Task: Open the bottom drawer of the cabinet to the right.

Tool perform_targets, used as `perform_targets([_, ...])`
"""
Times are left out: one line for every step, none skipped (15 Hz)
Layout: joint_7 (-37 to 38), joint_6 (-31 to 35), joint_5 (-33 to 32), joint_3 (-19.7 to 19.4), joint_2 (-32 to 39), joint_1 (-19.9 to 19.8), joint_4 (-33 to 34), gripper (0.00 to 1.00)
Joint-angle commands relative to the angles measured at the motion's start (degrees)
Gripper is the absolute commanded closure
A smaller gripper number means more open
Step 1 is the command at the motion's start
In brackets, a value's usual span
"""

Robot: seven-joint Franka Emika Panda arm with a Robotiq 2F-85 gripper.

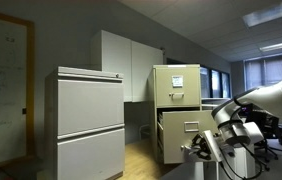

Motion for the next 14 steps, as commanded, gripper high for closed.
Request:
perform_targets([0.08,-5.93,2.71,-1.48,-6.69,3.43,-11.03,0.92])
perform_targets([0.58,-7.22,3.21,-1.81,-8.54,3.25,-12.89,0.92])
perform_targets([0.75,-8.71,4.02,-2.24,-10.24,2.98,-14.68,0.92])
perform_targets([0.28,-10.72,6.34,-2.90,-3.39,3.42,-8.21,0.92])
perform_targets([0.63,-12.19,6.33,-3.38,-2.80,3.21,-8.23,0.92])
perform_targets([0.83,-13.50,6.57,-3.74,-2.60,3.04,-8.64,0.92])
perform_targets([0.96,-14.96,6.49,-4.24,-1.49,2.86,-8.53,0.92])
perform_targets([0.96,-16.68,6.80,-4.72,-0.39,2.71,-8.18,0.92])
perform_targets([1.18,-18.14,6.41,-5.40,0.05,2.35,-8.12,0.92])
perform_targets([1.45,-19.61,5.67,-6.15,0.58,1.92,-8.12,0.92])
perform_targets([1.48,-21.32,5.96,-6.82,0.87,1.69,-8.13,0.92])
perform_targets([1.63,-22.72,5.00,-7.37,1.43,1.22,-8.14,0.92])
perform_targets([1.85,-23.97,4.58,-7.87,1.98,0.85,-8.11,0.92])
perform_targets([2.15,-25.28,4.32,-8.39,2.17,0.51,-8.06,0.92])
